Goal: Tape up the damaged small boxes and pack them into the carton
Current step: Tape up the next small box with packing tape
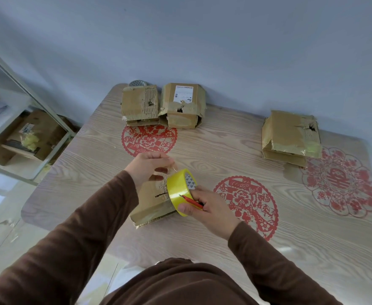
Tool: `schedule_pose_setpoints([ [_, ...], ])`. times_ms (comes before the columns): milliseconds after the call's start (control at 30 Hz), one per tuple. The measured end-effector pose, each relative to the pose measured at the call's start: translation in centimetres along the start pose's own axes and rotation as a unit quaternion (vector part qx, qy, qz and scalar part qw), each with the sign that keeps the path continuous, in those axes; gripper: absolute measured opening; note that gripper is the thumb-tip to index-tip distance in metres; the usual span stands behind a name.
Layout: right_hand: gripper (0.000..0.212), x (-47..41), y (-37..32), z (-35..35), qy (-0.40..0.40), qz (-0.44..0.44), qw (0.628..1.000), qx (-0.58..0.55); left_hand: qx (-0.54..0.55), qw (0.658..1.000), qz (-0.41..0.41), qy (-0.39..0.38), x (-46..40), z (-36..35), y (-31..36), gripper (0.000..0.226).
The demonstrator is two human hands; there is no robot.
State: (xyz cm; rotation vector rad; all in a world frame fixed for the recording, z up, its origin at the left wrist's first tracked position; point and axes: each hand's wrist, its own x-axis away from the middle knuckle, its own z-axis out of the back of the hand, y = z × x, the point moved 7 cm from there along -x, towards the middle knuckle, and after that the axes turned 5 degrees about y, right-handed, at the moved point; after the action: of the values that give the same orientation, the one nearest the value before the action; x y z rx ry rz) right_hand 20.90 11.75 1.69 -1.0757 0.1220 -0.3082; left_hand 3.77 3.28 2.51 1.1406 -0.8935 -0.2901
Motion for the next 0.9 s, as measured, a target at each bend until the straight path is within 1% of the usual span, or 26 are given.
schedule_pose_setpoints([
  [67,0.033,0.6,0.1,0.0,-0.014,-0.014,0.999,-0.029,-0.079,0.996,-0.014,-0.045,-0.7,0.6,0.5,0.011],
  [133,0.032,1.0,0.0,-0.1,-0.031,-0.021,0.999,-0.04,-0.169,0.982,-0.036,-0.072,-1.4,1.1,1.3,0.009],
  [167,0.034,1.2,0.0,-0.2,-0.036,-0.022,0.998,-0.044,-0.196,0.976,-0.042,-0.083,-1.7,1.4,1.5,0.009],
  [267,0.041,1.3,-0.3,-0.3,-0.046,-0.013,0.998,-0.026,-0.22,0.963,-0.053,-0.144,-1.8,1.4,1.9,0.008],
  [333,0.052,1.3,-0.3,-0.5,-0.048,-0.01,0.999,-0.023,-0.23,0.957,-0.063,-0.168,-1.8,1.2,1.9,0.016],
  [367,0.059,1.3,-0.3,-0.5,-0.046,-0.013,0.999,-0.025,-0.227,0.957,-0.063,-0.168,-1.9,1.1,1.7,0.016],
  [433,0.071,1.5,0.2,-0.6,-0.047,-0.041,0.998,-0.025,-0.209,0.964,-0.061,-0.15,-2.5,0.9,1.2,0.01],
  [500,0.083,2.0,0.7,-0.7,-0.065,-0.094,0.993,-0.034,-0.221,0.966,-0.067,-0.115,-2.7,0.7,0.6,0.012],
  [533,0.086,2.2,0.9,-0.8,-0.075,-0.121,0.989,-0.044,-0.233,0.965,-0.073,-0.099,-2.6,0.5,0.2,0.013],
  [567,0.083,2.4,1.1,-1.0,-0.085,-0.144,0.984,-0.058,-0.244,0.963,-0.081,-0.082,-2.6,0.4,-0.1,0.015],
  [633,0.066,2.8,1.0,-1.4,-0.088,-0.162,0.978,-0.099,-0.251,0.963,-0.092,-0.035,-2.9,0.7,-0.7,0.018],
  [667,0.056,3.1,0.8,-1.6,-0.084,-0.169,0.974,-0.127,-0.247,0.965,-0.094,0.001,-3.3,1.4,-0.7,0.02],
  [700,0.05,3.5,0.7,-1.8,-0.07,-0.178,0.967,-0.168,-0.245,0.964,-0.096,0.036,-3.8,2.3,-0.7,0.021],
  [733,0.048,3.8,1.0,-1.9,-0.05,-0.19,0.958,-0.208,-0.249,0.962,-0.098,0.059,-4.3,2.9,-0.6,0.022],
  [767,0.047,4.1,1.1,-1.9,-0.032,-0.2,0.95,-0.24,-0.259,0.959,-0.099,0.063,-4.8,3.1,-0.5,0.021],
  [800,0.047,4.5,1.1,-1.8,-0.021,-0.202,0.949,-0.241,-0.274,0.955,-0.1,0.055,-5.2,3.0,-0.6,0.021],
  [833,0.05,4.8,1.0,-1.7,-0.023,-0.197,0.955,-0.219,-0.291,0.95,-0.102,0.047,-5.5,2.7,-0.9,0.021],
  [867,0.055,5.0,1.0,-1.6,-0.033,-0.189,0.965,-0.176,-0.303,0.946,-0.103,0.051,-5.9,2.5,-1.1,0.021],
  [900,0.056,5.1,1.0,-1.6,-0.045,-0.181,0.975,-0.119,-0.309,0.943,-0.105,0.064,-6.3,2.6,-1.2,0.022],
])
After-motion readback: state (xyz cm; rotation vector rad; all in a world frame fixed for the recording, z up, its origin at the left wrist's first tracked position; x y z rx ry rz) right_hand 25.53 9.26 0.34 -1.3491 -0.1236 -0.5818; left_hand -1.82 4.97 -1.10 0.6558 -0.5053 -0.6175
